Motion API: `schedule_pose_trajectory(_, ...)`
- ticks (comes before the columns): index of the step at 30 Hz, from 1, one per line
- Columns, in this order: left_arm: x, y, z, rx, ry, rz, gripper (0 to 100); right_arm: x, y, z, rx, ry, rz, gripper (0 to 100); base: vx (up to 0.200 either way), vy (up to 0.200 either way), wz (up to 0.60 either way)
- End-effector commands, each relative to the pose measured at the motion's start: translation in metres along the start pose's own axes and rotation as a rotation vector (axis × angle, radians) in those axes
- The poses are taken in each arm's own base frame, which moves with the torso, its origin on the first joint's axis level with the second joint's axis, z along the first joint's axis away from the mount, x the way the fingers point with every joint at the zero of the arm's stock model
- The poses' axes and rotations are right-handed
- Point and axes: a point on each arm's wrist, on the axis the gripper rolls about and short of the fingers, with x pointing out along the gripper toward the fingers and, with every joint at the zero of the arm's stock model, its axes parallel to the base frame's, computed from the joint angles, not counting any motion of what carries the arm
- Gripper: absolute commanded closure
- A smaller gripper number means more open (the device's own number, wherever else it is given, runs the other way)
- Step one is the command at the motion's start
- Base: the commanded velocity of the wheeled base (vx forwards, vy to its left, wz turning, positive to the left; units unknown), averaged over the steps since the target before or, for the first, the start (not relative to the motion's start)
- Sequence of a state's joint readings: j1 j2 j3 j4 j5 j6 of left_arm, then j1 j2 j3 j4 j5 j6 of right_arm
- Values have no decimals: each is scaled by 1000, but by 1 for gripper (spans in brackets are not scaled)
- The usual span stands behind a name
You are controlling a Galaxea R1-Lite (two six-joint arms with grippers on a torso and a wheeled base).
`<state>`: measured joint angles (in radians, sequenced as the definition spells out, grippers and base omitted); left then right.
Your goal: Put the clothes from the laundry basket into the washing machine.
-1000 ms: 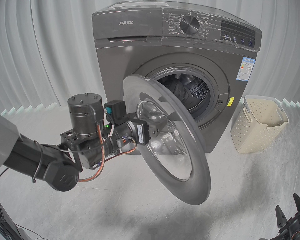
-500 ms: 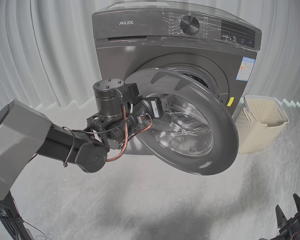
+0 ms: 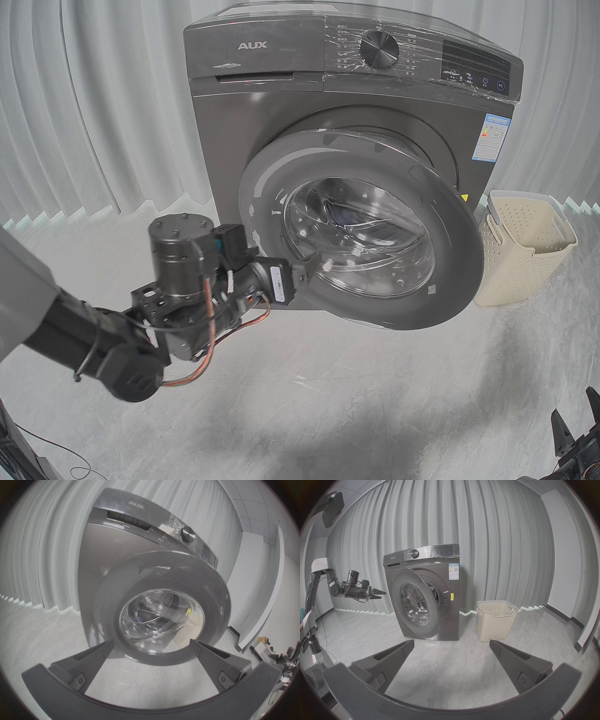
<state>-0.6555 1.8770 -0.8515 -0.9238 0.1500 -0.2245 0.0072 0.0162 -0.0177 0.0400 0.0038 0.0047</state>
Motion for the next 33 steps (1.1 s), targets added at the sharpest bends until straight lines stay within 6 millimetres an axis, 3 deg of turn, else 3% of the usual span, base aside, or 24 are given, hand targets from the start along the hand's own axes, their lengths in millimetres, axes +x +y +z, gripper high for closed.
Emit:
schedule_pose_trajectory(1,-92,4,21,17,-57,-32,0,-1,0,-1,-3,-15,3,0,0,0,0)
schedule_pose_trajectory(2,-123,10,15,44,-54,-35,0,-1,0,-1,-3,-15,3,0,0,0,0)
schedule_pose_trajectory(5,-160,15,1,79,-35,-49,0,-1,0,-1,-3,-15,3,0,0,0,0)
schedule_pose_trajectory(12,-226,37,-14,80,-96,-29,0,-1,0,-1,-2,-15,3,0,0,0,0)
schedule_pose_trajectory(16,-263,55,-36,86,-98,51,0,-1,0,-1,-5,-15,3,0,0,0,0)
schedule_pose_trajectory(23,-309,69,-63,83,-75,218,0,-1,0,-1,-5,-15,3,0,0,0,0)
schedule_pose_trajectory(33,-343,68,-96,129,-130,377,0,-1,0,-1,-5,-15,1,0,0,0,0)
